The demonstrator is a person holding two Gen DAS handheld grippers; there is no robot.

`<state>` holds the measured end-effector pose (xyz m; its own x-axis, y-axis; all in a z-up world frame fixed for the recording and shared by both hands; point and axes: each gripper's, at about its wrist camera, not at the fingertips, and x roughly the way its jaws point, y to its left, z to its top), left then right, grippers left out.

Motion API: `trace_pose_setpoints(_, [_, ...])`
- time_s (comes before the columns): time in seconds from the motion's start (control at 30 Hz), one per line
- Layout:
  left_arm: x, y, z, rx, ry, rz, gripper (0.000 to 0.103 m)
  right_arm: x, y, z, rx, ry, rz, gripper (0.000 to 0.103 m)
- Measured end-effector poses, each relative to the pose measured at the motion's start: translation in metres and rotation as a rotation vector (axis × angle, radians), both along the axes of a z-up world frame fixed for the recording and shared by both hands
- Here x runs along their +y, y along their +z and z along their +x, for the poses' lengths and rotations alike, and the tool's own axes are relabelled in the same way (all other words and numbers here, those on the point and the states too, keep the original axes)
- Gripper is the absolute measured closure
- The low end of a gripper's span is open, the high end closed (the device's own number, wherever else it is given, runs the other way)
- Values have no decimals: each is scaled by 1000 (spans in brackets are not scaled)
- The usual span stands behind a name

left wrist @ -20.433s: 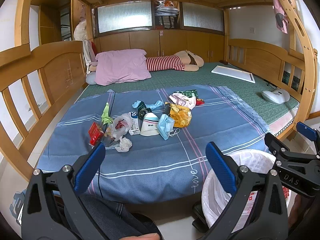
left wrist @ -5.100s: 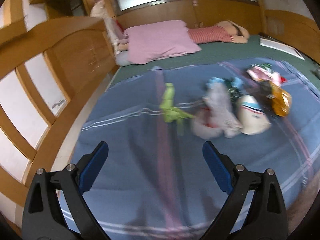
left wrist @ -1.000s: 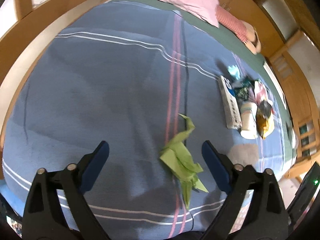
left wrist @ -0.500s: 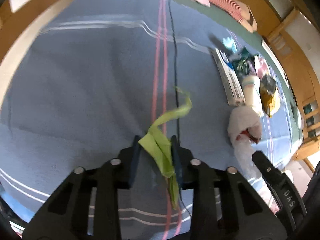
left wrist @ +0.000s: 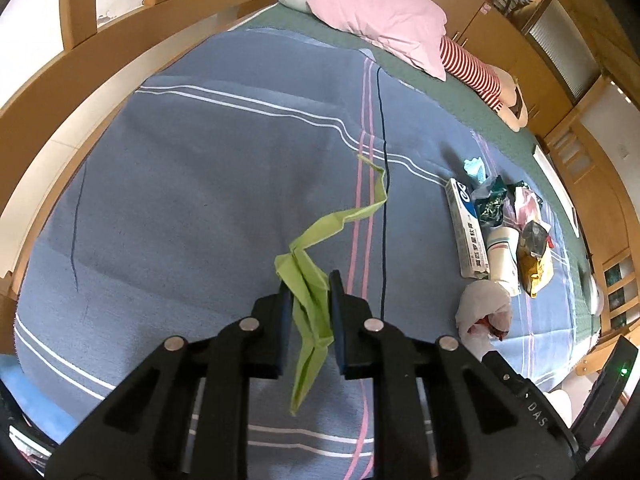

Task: Collect trash

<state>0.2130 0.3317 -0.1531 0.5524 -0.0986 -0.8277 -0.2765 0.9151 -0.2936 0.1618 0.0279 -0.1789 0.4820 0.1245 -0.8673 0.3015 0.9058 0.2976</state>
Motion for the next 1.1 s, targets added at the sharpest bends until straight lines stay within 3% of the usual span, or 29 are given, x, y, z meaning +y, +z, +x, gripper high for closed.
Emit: trace_pose_setpoints(1.1, [8, 7, -7, -33, 12, -15, 85, -4, -7, 2, 26, 4, 35, 42])
